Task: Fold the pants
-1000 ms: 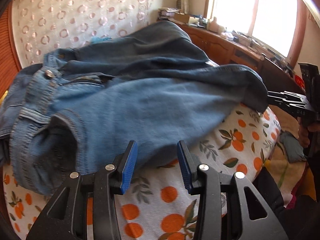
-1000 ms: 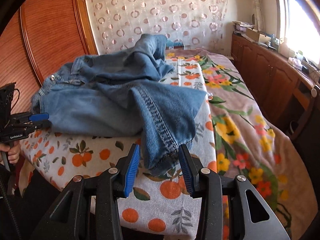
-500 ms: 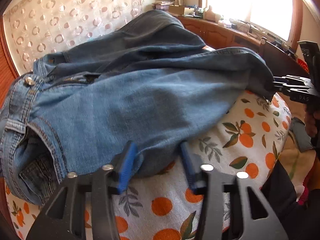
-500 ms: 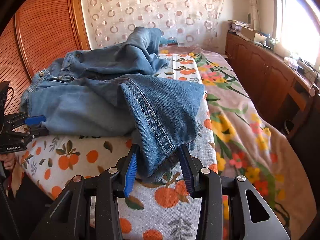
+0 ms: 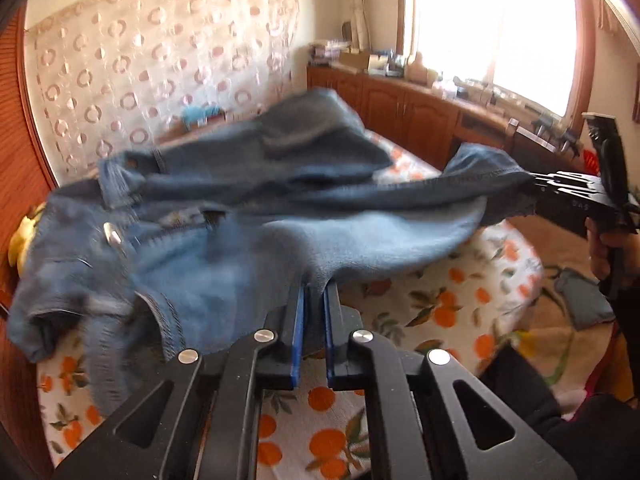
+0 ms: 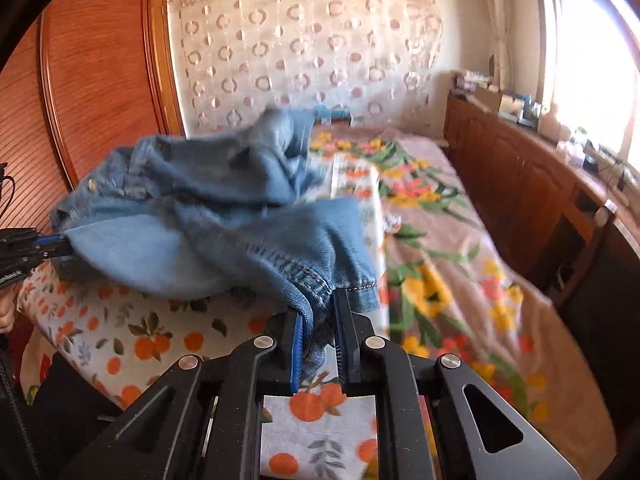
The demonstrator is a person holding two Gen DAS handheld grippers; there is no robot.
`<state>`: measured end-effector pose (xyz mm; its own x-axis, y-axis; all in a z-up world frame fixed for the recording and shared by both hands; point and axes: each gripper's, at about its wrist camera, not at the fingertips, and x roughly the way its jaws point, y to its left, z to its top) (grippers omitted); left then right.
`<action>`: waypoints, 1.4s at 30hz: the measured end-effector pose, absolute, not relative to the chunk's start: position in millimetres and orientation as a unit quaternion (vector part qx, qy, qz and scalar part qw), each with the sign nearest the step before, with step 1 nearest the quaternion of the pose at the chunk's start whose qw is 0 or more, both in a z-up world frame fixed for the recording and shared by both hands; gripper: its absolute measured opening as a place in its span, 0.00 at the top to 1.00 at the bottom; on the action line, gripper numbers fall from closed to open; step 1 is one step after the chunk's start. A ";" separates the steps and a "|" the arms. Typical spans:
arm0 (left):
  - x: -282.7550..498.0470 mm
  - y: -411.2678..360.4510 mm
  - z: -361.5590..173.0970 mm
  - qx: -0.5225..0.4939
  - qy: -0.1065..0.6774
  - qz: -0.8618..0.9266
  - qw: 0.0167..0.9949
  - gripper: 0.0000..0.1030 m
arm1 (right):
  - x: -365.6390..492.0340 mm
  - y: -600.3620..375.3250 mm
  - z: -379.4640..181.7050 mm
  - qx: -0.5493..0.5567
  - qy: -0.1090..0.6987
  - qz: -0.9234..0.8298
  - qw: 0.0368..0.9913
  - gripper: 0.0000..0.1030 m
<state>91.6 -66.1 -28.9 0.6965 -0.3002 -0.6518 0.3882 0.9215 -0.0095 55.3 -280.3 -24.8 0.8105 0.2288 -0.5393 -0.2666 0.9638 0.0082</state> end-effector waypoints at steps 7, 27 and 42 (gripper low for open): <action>55.3 -38.3 24.9 0.043 0.303 -0.196 0.932 0.91 | 23.0 -293.6 25.4 -0.065 0.231 0.129 0.962 0.87; 181.8 -19.4 -49.8 0.025 0.387 -0.104 0.916 0.91 | 108.2 -277.9 -15.4 0.001 0.274 0.143 0.951 0.63; 145.3 -4.8 -36.4 -0.006 0.369 -0.132 0.920 0.61 | 100.2 -255.0 -66.1 0.009 0.314 0.183 0.932 0.61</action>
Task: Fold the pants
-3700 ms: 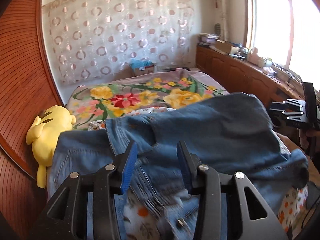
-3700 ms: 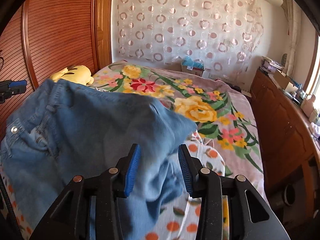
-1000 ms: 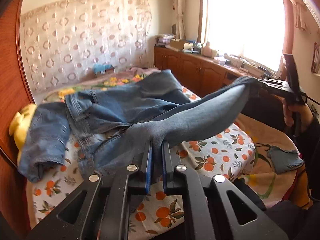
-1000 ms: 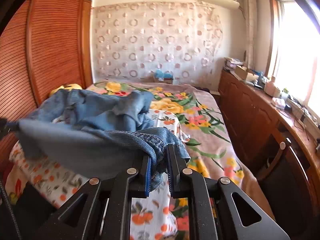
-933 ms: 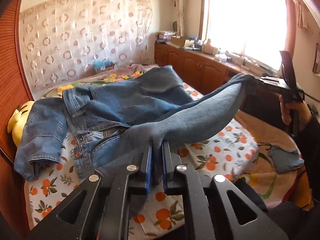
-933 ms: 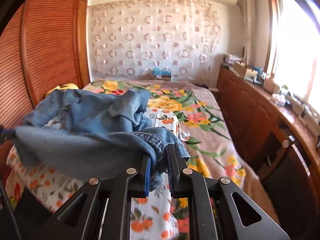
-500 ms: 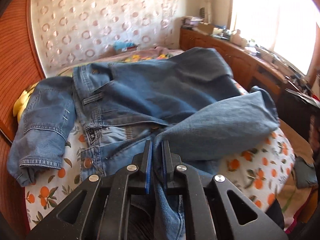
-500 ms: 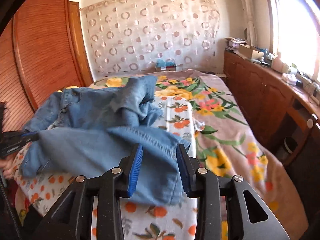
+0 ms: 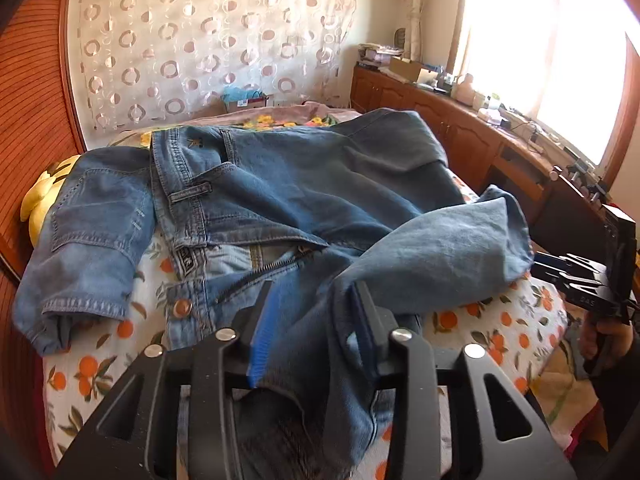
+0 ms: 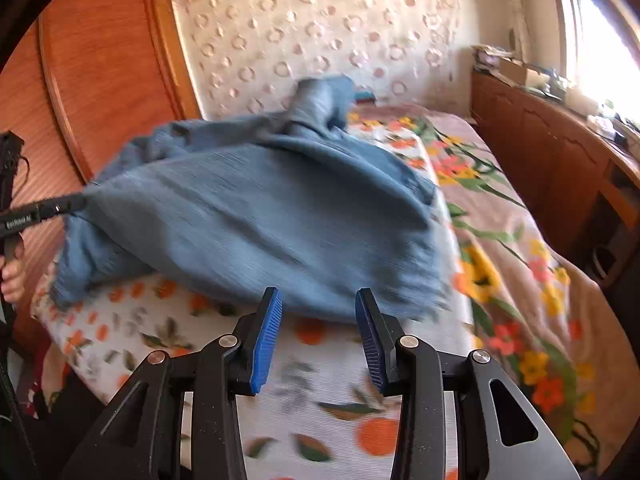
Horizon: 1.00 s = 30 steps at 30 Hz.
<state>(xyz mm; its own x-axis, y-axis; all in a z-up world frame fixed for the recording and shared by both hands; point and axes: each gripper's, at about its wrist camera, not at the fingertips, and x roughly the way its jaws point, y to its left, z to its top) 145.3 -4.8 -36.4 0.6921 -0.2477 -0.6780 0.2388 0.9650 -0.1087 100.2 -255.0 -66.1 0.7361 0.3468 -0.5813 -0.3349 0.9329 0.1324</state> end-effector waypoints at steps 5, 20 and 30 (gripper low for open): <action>119.4 -2.3 -41.2 -0.015 0.369 -0.143 0.918 0.60 | 98.8 -231.4 -66.4 -0.008 0.303 0.215 0.928 0.61; 86.5 -4.9 -83.0 -0.017 0.395 -0.156 0.905 0.60 | 106.9 -191.7 -82.0 -0.084 0.302 0.217 0.924 0.50; 92.7 -13.9 -92.7 -0.011 0.396 -0.173 0.902 0.82 | 112.9 -171.8 -88.8 -0.124 0.311 0.203 0.920 0.54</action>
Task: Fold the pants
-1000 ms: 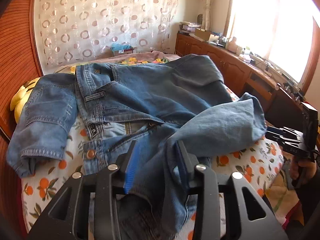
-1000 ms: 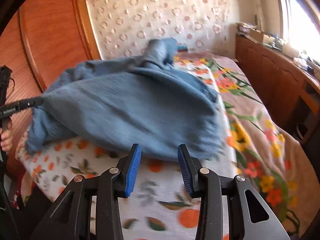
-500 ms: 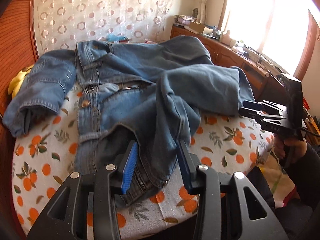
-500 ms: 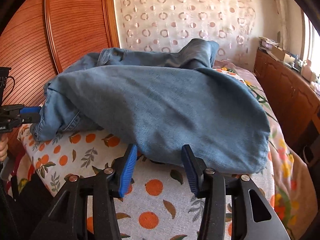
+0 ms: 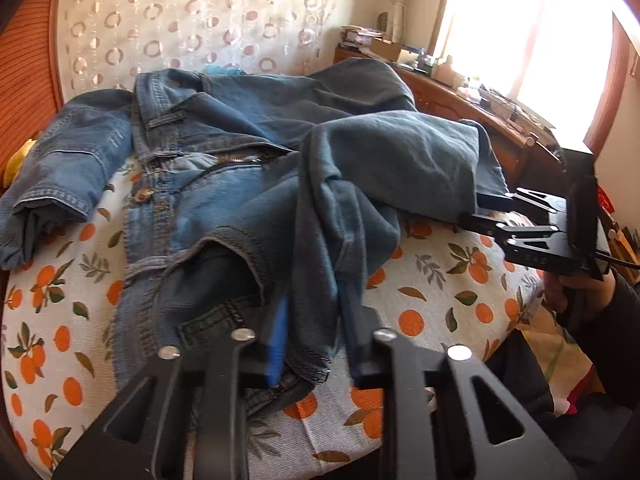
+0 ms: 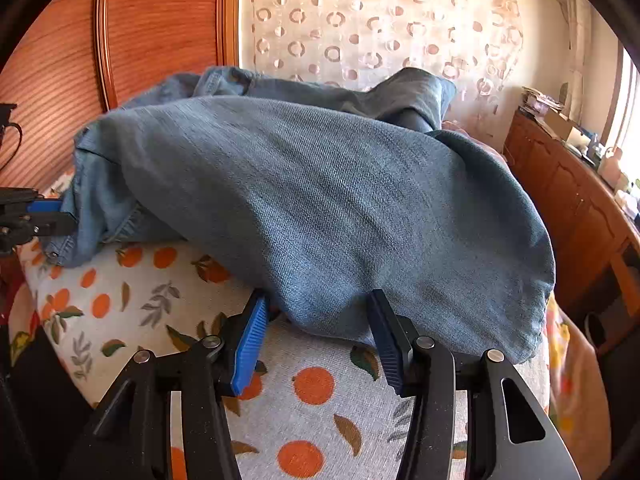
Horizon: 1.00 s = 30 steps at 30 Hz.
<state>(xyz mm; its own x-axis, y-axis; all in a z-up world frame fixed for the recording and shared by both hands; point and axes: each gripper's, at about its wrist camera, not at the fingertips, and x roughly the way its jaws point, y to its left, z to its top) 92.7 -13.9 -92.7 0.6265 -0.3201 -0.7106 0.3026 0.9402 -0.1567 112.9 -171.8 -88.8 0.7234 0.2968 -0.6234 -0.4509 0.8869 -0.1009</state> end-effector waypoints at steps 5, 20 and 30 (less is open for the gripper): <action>86.5 -23.8 -84.8 0.012 0.389 -0.174 0.904 0.92 | 108.8 -177.3 -81.2 -0.112 0.311 0.205 0.921 0.92; 32.3 -32.1 9.1 0.046 0.317 -0.194 0.927 0.92 | 38.8 -259.8 50.8 -0.062 0.216 0.206 0.952 0.94; 80.1 -16.8 -31.7 0.020 0.372 -0.162 0.914 0.92 | 106.5 -236.9 5.7 -0.035 0.294 0.198 0.934 0.88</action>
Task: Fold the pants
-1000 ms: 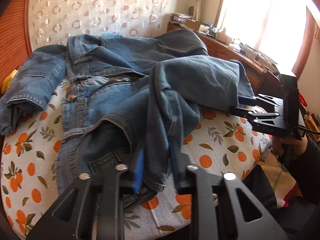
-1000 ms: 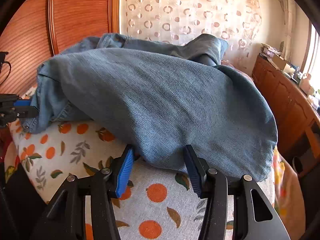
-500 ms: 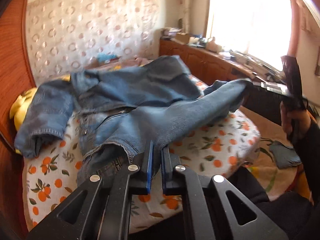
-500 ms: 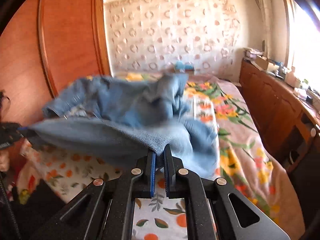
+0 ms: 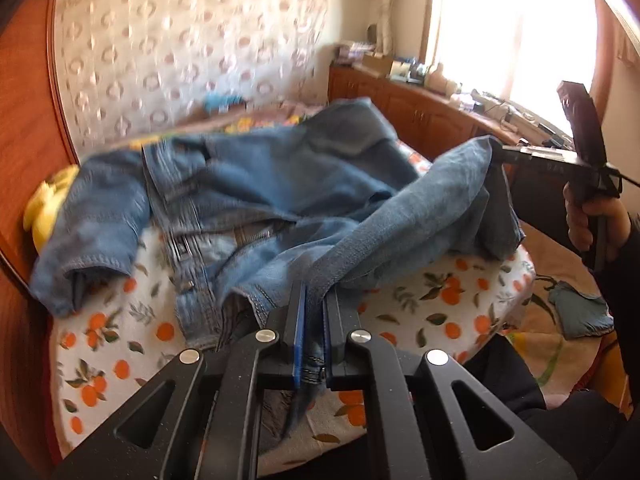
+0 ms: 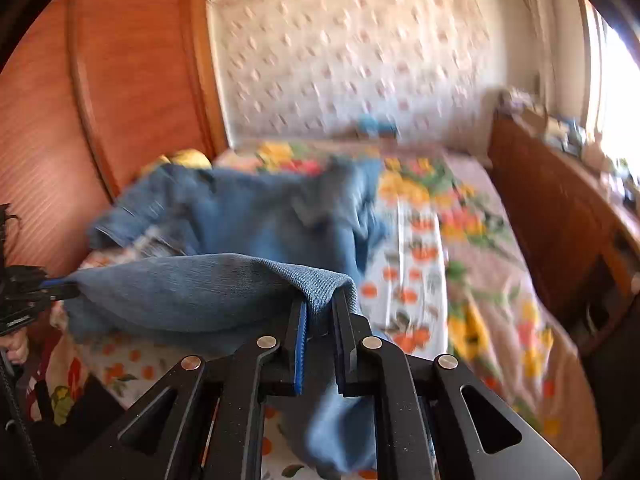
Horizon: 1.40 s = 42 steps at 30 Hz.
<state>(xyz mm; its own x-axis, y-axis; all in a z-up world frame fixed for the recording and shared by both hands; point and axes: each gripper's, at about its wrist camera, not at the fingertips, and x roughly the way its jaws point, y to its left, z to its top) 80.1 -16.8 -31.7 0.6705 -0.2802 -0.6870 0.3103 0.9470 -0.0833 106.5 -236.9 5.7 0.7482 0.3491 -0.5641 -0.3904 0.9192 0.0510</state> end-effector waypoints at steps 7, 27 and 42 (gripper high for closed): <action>89.4 -19.4 -47.6 0.009 0.387 -0.159 0.908 0.92 | 91.9 -248.3 -14.0 -0.004 0.305 0.194 0.932 0.53; 92.6 -21.5 -53.5 0.009 0.388 -0.163 0.907 0.92 | 93.8 -230.3 -68.1 -0.095 0.354 0.163 0.916 0.78; 76.1 1.8 -7.7 -0.001 0.336 -0.175 0.925 0.92 | 69.7 -364.4 56.2 -0.002 0.231 0.111 0.967 0.96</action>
<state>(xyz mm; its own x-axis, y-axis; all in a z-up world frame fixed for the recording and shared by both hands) 76.1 1.8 -7.7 0.7129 -0.3247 -0.6215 0.3234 0.9387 -0.1195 69.7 -364.4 56.2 0.8684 0.2134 -0.4477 -0.2154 0.9754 0.0471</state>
